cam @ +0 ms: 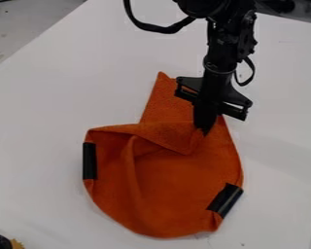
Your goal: Unfold cloth from bottom right to top left
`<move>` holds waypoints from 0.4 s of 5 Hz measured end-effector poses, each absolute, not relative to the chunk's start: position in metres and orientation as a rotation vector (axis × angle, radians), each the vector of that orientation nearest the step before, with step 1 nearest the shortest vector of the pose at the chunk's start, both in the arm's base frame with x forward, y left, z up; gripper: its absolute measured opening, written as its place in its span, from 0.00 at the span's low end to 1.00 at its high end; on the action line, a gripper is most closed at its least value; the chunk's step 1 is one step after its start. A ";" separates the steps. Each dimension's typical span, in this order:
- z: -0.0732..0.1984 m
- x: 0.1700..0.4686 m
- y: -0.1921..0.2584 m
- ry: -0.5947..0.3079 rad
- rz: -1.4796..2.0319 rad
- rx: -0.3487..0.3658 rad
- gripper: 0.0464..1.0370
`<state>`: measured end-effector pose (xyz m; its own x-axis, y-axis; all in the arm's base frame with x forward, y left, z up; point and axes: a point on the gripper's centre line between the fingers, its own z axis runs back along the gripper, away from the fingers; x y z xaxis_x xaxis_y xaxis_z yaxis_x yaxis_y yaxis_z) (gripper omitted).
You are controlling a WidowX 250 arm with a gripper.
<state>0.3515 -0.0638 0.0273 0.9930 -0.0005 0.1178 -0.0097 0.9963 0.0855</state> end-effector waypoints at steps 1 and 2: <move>0.038 0.350 -0.052 -0.100 -0.005 0.162 0.01; 0.065 0.361 -0.024 -0.159 -0.012 0.215 0.01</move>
